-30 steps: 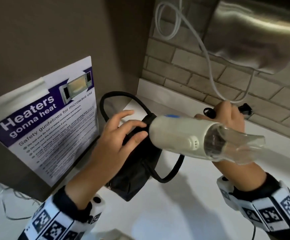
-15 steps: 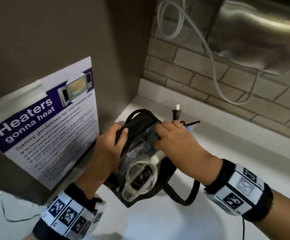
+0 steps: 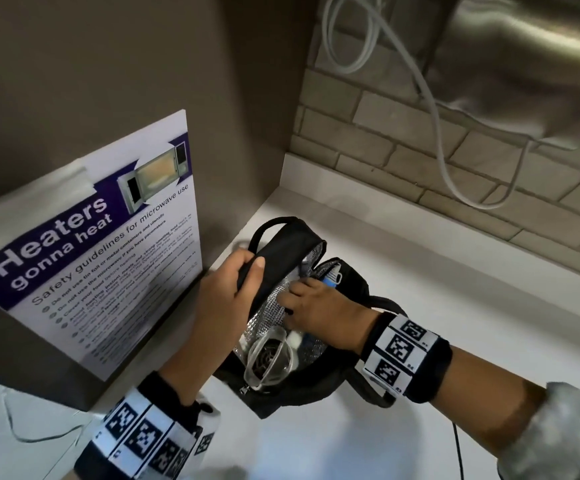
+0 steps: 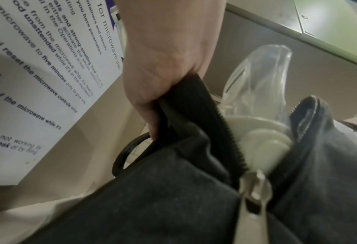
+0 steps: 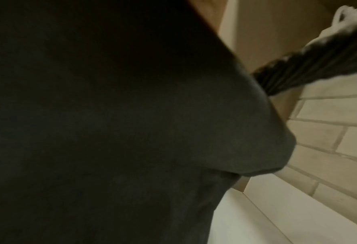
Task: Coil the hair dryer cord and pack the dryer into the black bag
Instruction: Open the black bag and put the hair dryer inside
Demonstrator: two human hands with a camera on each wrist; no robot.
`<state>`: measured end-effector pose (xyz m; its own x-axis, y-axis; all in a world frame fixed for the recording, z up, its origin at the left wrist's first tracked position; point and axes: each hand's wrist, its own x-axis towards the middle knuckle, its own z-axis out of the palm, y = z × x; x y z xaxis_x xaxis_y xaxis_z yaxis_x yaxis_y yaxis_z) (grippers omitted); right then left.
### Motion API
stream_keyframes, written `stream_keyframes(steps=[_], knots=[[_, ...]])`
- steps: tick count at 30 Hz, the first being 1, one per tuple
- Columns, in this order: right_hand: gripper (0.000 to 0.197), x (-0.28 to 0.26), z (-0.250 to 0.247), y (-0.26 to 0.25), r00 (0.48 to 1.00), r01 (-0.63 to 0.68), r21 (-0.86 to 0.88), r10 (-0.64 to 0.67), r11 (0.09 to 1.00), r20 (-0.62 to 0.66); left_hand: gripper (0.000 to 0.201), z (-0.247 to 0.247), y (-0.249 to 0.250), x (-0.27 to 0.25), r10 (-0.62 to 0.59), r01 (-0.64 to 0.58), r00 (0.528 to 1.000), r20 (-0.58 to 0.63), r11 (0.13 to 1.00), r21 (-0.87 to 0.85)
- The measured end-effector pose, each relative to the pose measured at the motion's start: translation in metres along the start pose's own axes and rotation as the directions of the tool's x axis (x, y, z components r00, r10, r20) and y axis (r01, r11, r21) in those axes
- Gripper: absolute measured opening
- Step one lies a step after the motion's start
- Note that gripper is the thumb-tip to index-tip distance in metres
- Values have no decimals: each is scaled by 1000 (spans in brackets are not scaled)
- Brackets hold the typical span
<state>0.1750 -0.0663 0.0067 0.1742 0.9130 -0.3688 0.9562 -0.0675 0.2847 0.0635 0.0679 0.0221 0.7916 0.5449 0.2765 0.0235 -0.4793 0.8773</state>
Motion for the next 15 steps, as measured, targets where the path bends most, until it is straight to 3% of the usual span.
stream_keyframes(steps=[5, 9, 12, 15], knots=[[36, 4, 4, -1, 990, 114, 77, -119, 991, 75, 19, 1, 1, 1, -16, 16, 1000, 18, 1000, -8], [40, 1, 2, 0, 994, 32, 193, -52, 981, 100, 18, -3, 1, 0, -52, 52, 998, 32, 998, -21], [26, -4, -8, -1, 1000, -2, 367, -8, 930, 25, 15, -6, 4, 0, -87, 89, 995, 52, 995, -43], [37, -8, -12, 0, 998, -38, 393, 57, 919, -36, 9, -12, 5, -1, -123, 128, 988, 89, 991, -50]])
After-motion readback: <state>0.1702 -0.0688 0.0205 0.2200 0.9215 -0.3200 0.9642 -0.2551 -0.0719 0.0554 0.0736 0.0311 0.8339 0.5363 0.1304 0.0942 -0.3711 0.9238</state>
